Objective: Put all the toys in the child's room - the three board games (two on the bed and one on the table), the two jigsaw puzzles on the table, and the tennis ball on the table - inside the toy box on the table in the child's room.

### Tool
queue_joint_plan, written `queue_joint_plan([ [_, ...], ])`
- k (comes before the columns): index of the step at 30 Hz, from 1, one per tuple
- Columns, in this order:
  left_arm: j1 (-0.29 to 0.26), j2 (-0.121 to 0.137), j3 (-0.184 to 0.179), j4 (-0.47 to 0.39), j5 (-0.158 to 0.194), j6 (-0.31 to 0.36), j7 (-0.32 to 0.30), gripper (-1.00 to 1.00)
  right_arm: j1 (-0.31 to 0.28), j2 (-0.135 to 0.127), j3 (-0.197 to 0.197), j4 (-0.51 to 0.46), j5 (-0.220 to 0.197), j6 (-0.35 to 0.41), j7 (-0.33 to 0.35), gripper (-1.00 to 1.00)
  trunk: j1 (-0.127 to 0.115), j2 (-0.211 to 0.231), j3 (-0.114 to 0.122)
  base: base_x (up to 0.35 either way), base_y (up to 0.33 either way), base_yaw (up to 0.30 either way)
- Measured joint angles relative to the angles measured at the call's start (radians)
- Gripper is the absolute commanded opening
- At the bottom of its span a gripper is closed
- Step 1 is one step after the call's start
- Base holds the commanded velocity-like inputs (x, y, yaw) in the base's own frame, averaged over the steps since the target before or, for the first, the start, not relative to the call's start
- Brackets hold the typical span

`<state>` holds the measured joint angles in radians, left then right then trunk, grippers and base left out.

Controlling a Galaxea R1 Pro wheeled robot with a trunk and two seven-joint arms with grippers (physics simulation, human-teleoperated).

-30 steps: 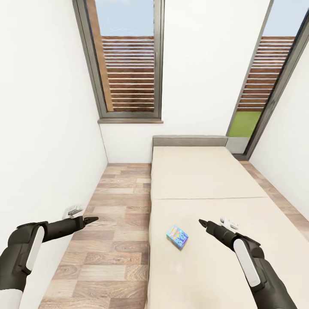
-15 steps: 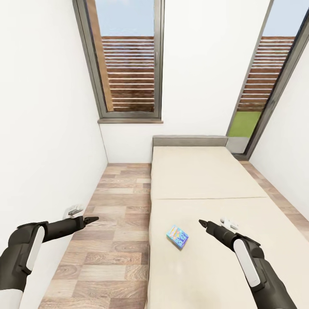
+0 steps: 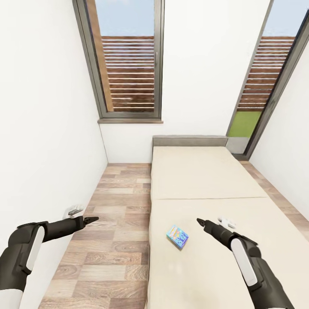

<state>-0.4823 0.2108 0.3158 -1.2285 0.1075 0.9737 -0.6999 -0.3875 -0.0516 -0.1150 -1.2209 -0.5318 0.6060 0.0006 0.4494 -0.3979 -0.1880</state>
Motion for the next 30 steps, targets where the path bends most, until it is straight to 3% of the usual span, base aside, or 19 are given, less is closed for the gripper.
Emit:
queue_joint_plan([
  [3, 0.0, 0.0, 0.001, 0.0, 0.0, 0.0, 0.0, 1.0, -0.023, 0.02, 0.001, 0.006, 0.001, -0.003, -0.011, 1.0, 0.0, 0.0, 0.0, 0.0, 0.0, 0.0],
  [6, 0.0, 0.0, -0.001, 0.0, 0.001, 0.0, 0.0, 1.0, -0.128, 0.036, 0.0, 0.033, 0.005, 0.048, -0.075, 1.0, 0.0, 0.0, 0.0, 0.0, 0.0, 0.0],
  [9, 0.0, -0.001, -0.004, 0.0, 0.001, 0.0, 0.0, 1.0, -0.242, 0.044, 0.0, 0.129, 0.004, 0.122, -0.173, 1.0, 0.0, 0.0, 0.0, 0.0, 0.0, 0.0],
  [12, 0.0, -0.001, -0.003, 0.0, 0.001, 0.001, -0.001, 1.0, -0.393, 0.057, 0.0, 0.303, 0.002, 0.168, -0.276, 1.0, 0.0, 0.0, 0.0, 0.0, 0.0, 0.0],
  [16, 0.0, 0.0, -0.002, 0.0, 0.0, 0.001, -0.001, 1.0, -0.498, 0.069, 0.002, 0.443, 0.007, 0.186, -0.323, 1.0, 0.0, 0.0, 0.0, 0.0, 0.0, 0.0],
  [30, 0.0, 0.0, -0.002, 0.0, 0.001, 0.001, -0.001, 1.0, -0.546, 0.08, 0.003, 0.501, 0.008, 0.199, -0.348, 1.0, 0.0, 0.0, -0.01, 0.0, 0.0, -0.009],
])
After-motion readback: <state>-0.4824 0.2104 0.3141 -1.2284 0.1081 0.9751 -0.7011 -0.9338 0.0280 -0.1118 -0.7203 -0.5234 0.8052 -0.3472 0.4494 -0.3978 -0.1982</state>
